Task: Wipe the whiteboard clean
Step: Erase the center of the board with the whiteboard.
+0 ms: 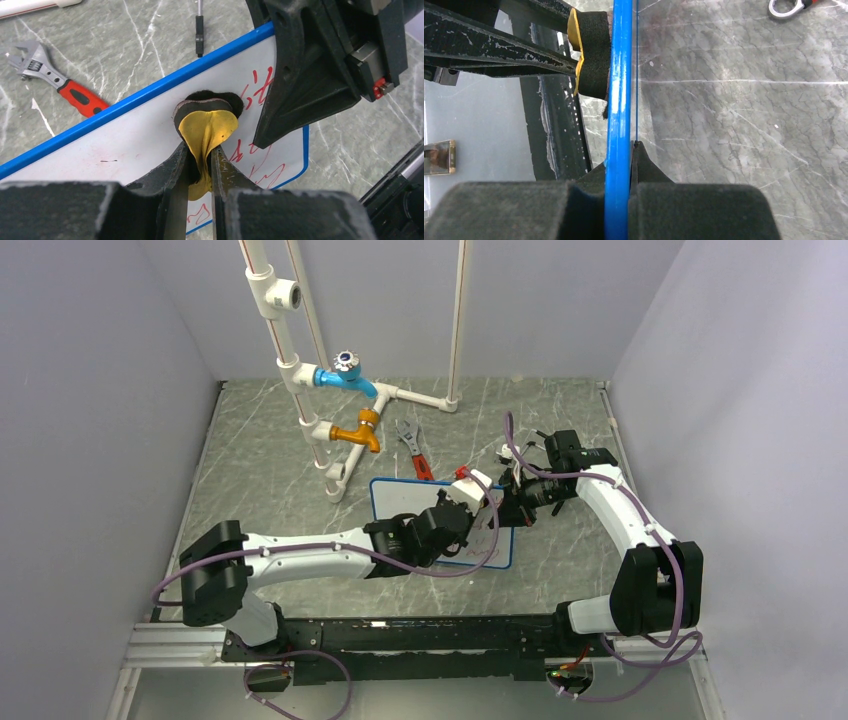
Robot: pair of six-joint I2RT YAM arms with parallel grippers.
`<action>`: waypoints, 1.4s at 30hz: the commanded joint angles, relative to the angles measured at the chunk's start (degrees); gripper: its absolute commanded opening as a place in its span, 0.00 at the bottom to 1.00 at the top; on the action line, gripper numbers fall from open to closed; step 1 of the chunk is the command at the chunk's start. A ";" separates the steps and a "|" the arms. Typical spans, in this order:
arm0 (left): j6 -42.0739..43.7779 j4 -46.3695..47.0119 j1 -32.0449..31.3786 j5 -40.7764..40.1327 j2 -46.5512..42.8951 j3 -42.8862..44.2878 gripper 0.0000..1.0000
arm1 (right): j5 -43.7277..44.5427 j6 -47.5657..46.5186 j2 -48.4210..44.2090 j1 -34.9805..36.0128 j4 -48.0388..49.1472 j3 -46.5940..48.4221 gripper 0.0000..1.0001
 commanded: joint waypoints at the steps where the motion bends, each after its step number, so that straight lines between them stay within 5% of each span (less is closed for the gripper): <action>1: -1.86 -3.57 1.31 -11.66 0.35 2.75 0.00 | 0.73 -2.47 -0.89 0.86 -3.44 -0.32 0.00; 12: -3.04 -4.17 3.85 -6.21 -4.47 -2.62 0.00 | 0.60 -2.57 -0.86 0.81 -3.61 -0.32 0.00; 21: -1.06 -3.59 -0.76 -6.93 -0.98 2.73 0.00 | 0.65 -2.56 -0.76 0.81 -3.54 -0.25 0.00; 31: 0.31 -7.41 1.59 -11.75 -2.00 3.63 0.00 | 0.61 -2.71 -0.98 0.85 -3.59 -0.32 0.00; 42: -1.63 -7.07 0.95 -6.90 -1.60 5.86 0.00 | 0.77 -2.38 -0.89 0.81 -3.32 -0.33 0.00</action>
